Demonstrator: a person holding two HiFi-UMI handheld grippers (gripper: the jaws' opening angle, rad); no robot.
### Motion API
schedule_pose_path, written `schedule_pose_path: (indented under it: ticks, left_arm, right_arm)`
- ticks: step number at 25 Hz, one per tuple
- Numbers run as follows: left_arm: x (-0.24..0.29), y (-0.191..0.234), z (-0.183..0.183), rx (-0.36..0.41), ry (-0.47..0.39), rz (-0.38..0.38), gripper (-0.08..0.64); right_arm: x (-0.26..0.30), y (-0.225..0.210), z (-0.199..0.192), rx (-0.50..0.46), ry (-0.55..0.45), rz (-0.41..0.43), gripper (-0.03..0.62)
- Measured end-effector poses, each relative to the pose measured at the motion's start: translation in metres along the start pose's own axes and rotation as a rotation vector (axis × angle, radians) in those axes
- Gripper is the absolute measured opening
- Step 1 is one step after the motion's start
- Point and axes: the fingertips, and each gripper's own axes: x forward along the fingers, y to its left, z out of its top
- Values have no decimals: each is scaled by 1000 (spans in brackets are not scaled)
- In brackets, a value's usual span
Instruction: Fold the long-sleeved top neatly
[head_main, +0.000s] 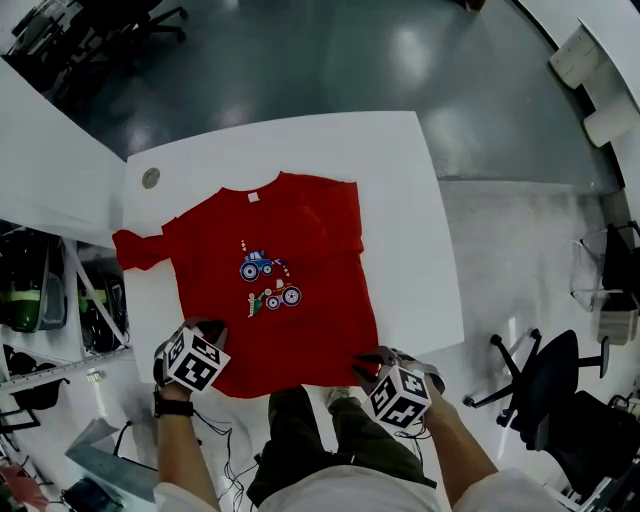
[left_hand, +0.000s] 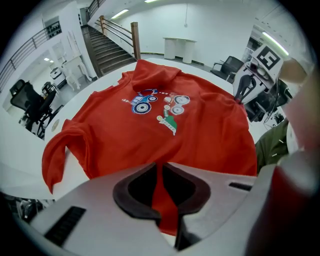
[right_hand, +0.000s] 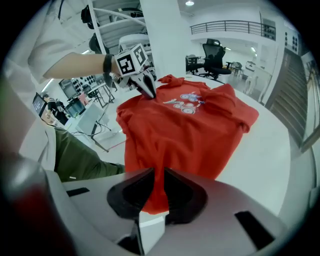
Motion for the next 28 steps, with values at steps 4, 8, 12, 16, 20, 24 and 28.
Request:
schedule_pose_path:
  ticks: [4,8,12,16,20,24,28]
  left_arm:
    - [-8,10,12,-14,-39,-14,45]
    - [-20,39,29,-18,-80,3,46]
    - [-30,78,46,-5,-117,32,46]
    - [-33,120,66,22,-151,51,54]
    - [-35,158,82,50,-178,72,61]
    - [-32,189,98,79,-183,105,63]
    - [-25,210,110,110,-156,160,64]
  right_arm:
    - [-13,-24,31,25,-57,-32,75]
    - [-22,-61,64,46,-98,-120,75]
    - [-24,-95,98,84,-131,-185,74]
    - [-22,-130,134,126,-154,-251,74]
    - [-23,-164,169,151,-171,-309,74]
    - [-24,-195,195,163,-197,-360,74]
    - [-24,-222,207,160,-202,-398,74]
